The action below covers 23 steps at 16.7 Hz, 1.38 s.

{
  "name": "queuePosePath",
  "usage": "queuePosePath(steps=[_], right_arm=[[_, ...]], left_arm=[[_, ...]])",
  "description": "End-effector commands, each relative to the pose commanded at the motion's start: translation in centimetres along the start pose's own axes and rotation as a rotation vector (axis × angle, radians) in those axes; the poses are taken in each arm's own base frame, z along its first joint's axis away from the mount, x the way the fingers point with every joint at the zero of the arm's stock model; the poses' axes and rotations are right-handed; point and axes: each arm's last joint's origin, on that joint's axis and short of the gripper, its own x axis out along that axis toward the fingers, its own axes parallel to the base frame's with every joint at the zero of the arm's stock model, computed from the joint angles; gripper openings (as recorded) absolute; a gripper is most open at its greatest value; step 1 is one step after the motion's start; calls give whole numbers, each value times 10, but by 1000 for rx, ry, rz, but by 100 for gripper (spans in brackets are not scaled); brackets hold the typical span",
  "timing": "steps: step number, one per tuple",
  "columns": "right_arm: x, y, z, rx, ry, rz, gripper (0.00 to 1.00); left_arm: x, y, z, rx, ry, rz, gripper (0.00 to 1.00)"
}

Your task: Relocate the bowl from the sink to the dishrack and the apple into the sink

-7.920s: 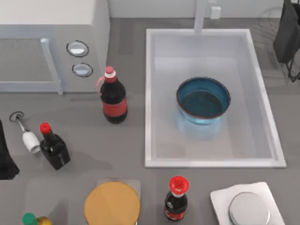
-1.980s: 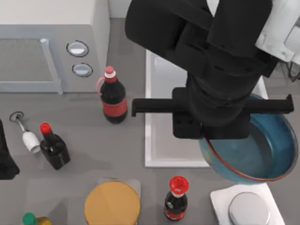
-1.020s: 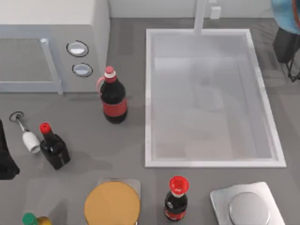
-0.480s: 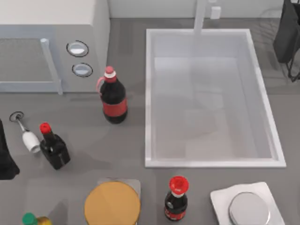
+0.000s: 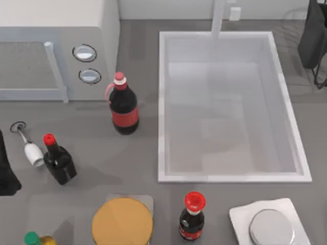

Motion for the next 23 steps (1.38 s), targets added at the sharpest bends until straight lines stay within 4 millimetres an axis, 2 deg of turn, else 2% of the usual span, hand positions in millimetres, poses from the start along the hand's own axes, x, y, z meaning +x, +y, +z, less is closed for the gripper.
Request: queuePosePath(steps=[4, 9, 13, 15, 17, 21, 23], right_arm=[[32, -8, -32, -2, 1, 3, 0], [77, -13, -107, -9, -12, 0, 0], [94, -6, -167, -10, -20, -1, 0], [96, -2, -187, -6, -11, -1, 0], [96, 0, -196, -3, -6, -1, 0], [96, 0, -196, -3, -6, -1, 0], [96, 0, -196, -3, -6, -1, 15]], left_arm=[[0, 0, 0, 0, 0, 0, 100], [0, 0, 0, 0, 0, 0, 100], [0, 0, 0, 0, 0, 0, 100], [0, 0, 0, 0, 0, 0, 100], [0, 0, 0, 0, 0, 0, 100], [0, 0, 0, 0, 0, 0, 100], [0, 0, 0, 0, 0, 0, 100]])
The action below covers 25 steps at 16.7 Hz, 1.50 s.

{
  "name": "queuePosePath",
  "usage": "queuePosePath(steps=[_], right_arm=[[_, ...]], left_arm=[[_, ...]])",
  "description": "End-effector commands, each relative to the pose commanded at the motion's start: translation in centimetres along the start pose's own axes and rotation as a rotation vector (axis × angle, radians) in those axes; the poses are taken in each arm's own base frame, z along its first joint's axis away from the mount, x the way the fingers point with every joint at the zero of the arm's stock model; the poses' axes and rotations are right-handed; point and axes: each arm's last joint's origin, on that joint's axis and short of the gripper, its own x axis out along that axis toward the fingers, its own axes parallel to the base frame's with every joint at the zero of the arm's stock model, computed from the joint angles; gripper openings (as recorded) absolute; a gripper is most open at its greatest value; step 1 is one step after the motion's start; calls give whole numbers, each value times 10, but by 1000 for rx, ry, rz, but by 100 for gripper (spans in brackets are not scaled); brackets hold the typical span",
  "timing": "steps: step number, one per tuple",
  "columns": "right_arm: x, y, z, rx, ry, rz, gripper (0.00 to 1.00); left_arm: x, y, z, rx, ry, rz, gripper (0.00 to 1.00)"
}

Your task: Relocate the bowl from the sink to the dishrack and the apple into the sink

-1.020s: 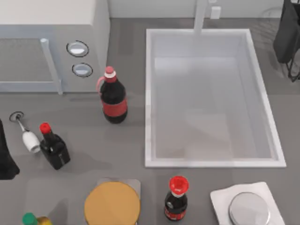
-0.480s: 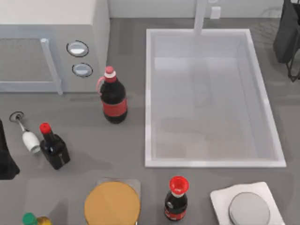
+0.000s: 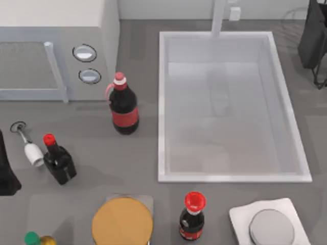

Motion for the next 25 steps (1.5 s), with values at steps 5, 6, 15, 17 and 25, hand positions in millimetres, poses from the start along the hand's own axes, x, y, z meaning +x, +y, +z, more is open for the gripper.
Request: queuePosePath(steps=[5, 6, 15, 17, 25], right_arm=[[0, 0, 0, 0, 0, 0, 53], [0, 0, 0, 0, 0, 0, 60], [0, 0, 0, 0, 0, 0, 100], [0, 0, 0, 0, 0, 0, 100], [-16, 12, 16, 1, -10, 4, 100]], left_arm=[[0, 0, 0, 0, 0, 0, 100], [0, 0, 0, 0, 0, 0, 100], [0, 0, 0, 0, 0, 0, 100], [0, 0, 0, 0, 0, 0, 100], [0, 0, 0, 0, 0, 0, 100]])
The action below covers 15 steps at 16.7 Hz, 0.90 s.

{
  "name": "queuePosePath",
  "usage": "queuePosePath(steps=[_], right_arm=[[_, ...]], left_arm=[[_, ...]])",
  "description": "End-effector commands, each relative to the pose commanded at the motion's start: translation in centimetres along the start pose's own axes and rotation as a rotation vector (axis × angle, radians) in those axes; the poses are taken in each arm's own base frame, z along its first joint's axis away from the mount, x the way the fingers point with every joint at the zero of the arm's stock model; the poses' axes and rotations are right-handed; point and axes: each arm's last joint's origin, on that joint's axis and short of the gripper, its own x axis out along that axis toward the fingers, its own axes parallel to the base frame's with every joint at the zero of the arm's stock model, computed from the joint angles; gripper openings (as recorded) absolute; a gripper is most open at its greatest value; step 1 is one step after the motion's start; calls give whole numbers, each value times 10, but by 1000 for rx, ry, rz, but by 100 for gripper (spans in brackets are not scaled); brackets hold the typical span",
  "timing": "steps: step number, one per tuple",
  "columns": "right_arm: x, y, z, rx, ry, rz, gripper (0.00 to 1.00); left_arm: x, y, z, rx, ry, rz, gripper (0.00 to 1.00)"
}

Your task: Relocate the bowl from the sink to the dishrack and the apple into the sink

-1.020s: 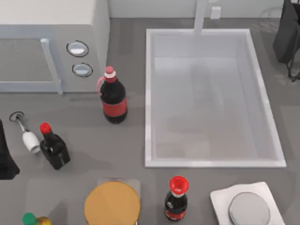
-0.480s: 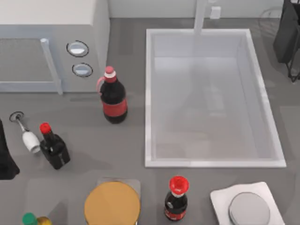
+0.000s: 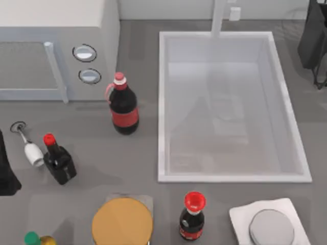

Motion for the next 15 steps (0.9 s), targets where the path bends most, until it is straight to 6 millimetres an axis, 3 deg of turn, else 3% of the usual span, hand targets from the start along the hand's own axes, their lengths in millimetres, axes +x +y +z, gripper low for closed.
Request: queuePosePath(steps=[4, 9, 12, 15], right_arm=[[-46, 26, 28, -3, -7, 0, 100], [-139, 62, 48, -11, -51, -2, 100], [-194, 77, 33, -12, -69, -3, 100], [-233, 86, 2, -8, -73, -2, 100]], left_arm=[[0, 0, 0, 0, 0, 0, 100], [0, 0, 0, 0, 0, 0, 100], [0, 0, 0, 0, 0, 0, 100], [0, 0, 0, 0, 0, 0, 100]])
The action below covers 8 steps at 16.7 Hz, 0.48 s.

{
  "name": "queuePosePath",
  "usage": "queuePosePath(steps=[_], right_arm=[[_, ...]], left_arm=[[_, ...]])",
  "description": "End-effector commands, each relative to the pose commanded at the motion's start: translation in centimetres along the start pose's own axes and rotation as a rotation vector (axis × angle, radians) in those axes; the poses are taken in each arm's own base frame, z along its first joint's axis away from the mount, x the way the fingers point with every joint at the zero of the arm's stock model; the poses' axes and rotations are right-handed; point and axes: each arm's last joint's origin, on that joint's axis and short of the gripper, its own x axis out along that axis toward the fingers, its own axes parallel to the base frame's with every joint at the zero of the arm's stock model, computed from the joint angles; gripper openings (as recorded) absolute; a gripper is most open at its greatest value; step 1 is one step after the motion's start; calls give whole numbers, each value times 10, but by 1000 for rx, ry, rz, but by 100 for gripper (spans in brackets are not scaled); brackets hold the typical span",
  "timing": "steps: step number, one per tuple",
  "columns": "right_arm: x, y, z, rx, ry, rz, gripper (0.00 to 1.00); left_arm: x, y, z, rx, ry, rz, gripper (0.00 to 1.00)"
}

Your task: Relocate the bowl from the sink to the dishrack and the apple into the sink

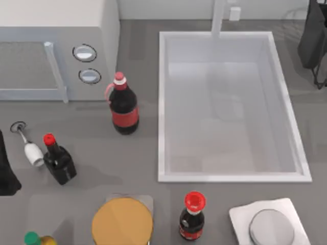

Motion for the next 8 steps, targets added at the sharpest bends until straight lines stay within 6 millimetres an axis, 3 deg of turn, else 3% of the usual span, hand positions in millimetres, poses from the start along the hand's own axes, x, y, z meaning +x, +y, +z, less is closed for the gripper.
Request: queuePosePath(steps=[3, 6, 8], right_arm=[[-22, 5, -34, 6, 22, 2, 100], [-29, 7, -63, 8, 65, 6, 100], [-31, 8, -72, 7, 81, 8, 100]], left_arm=[[0, 0, 0, 0, 0, 0, 100], [0, 0, 0, 0, 0, 0, 100], [0, 0, 0, 0, 0, 0, 100]])
